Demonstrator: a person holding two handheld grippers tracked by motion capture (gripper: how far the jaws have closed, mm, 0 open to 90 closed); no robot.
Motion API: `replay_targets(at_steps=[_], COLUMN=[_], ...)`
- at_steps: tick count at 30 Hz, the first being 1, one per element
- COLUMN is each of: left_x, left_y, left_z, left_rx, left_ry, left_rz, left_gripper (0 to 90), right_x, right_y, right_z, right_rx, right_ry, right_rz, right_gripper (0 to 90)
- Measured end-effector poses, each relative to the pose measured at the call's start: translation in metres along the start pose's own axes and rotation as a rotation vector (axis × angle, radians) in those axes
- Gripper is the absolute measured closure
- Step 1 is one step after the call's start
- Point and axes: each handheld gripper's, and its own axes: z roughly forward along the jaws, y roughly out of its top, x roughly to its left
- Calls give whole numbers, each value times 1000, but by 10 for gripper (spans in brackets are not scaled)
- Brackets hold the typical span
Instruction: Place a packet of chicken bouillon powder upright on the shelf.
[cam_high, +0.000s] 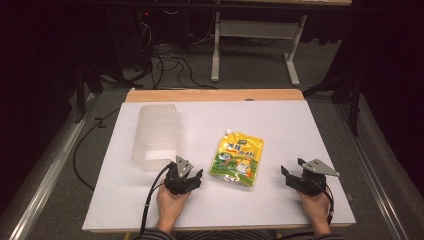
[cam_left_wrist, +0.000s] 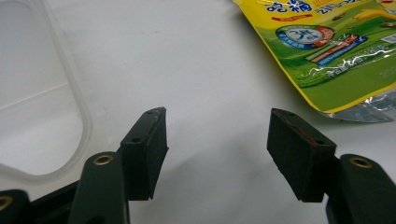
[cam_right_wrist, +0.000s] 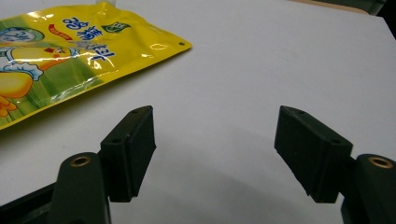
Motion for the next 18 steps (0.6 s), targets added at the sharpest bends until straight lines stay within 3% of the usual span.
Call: replay_targets(at_steps=[12,18], left_x=[1,0], left_y=[1,4], left_z=[-1,-5], left_rx=[-10,-9], left_ry=[5,-14], left_rz=[2,-6], left_gripper=[380,376], right_x=[-1,-1], right_y=[-1,-1], right_z=[-1,-1], right_rx=[-16,-13], right_ry=[8,7], right_rz=[0,-2], right_gripper=[295,295])
